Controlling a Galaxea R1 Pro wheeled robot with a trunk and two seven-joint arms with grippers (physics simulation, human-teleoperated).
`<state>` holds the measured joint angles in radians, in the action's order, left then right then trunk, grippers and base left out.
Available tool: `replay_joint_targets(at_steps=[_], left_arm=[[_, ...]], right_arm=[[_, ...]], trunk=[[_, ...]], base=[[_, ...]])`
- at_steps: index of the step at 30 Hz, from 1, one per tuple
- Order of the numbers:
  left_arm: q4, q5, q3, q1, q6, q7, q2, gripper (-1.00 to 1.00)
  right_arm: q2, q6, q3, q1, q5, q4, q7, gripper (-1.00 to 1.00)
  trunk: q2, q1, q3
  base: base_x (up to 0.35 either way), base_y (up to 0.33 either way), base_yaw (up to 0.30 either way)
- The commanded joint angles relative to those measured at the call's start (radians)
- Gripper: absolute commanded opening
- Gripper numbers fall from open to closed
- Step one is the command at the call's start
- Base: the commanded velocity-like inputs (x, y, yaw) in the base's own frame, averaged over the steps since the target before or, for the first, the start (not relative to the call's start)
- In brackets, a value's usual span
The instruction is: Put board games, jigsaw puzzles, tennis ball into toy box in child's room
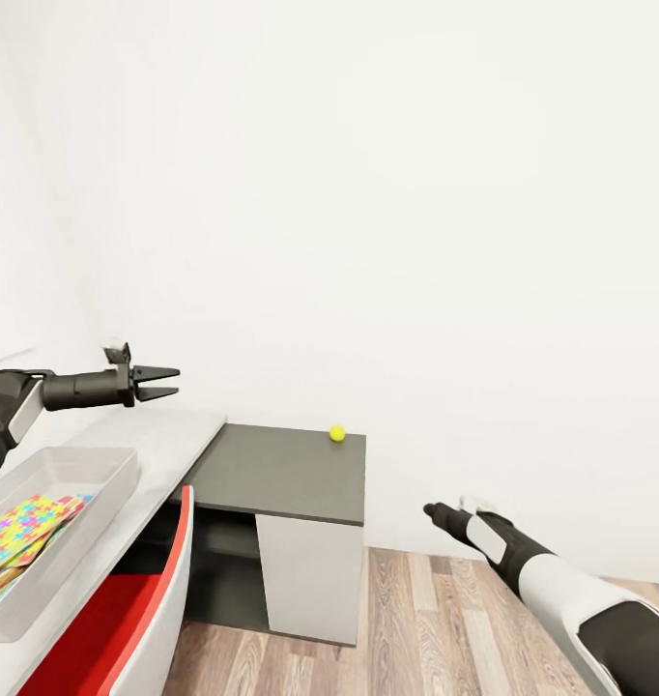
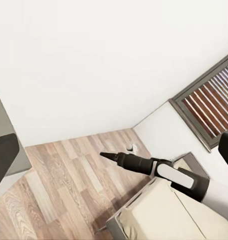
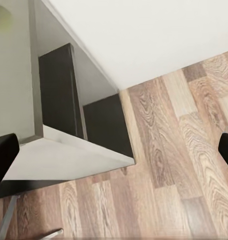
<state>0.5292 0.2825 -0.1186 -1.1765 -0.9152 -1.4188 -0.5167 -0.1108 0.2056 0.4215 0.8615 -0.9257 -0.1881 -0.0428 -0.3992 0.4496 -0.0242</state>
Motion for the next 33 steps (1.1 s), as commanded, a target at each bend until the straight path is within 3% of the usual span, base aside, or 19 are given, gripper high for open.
replay_joint_targets(at_steps=[1, 15, 19, 33], left_arm=[[0.000, 0.004, -0.005, -0.001, -0.010, -0.003, -0.001, 1.00], [0.000, -0.003, -0.009, 0.001, -0.011, 0.017, 0.001, 1.00], [-0.001, -0.004, -0.009, 0.001, -0.010, 0.066, 0.033, 1.00], [-0.001, -0.003, -0.010, 0.001, -0.009, 0.160, 0.068, 1.00]], right_arm=[[0.002, 0.002, 0.006, -0.001, -0.006, -0.001, -0.005, 1.00], [0.012, -0.006, 0.004, -0.013, -0.009, 0.004, -0.006, 1.00], [0.007, -0.004, 0.002, -0.036, -0.011, 0.004, -0.006, 1.00], [0.004, -0.005, -0.001, -0.039, -0.016, 0.004, -0.006, 1.00]], trunk=[[-0.001, 0.000, 0.000], [-0.001, 0.000, 0.000], [-0.001, 0.000, 0.000], [-0.001, 0.000, 0.003]], base=[[0.000, 0.000, -0.001], [0.000, 0.000, 0.000], [0.000, 0.000, 0.000], [0.000, 0.000, 0.000]])
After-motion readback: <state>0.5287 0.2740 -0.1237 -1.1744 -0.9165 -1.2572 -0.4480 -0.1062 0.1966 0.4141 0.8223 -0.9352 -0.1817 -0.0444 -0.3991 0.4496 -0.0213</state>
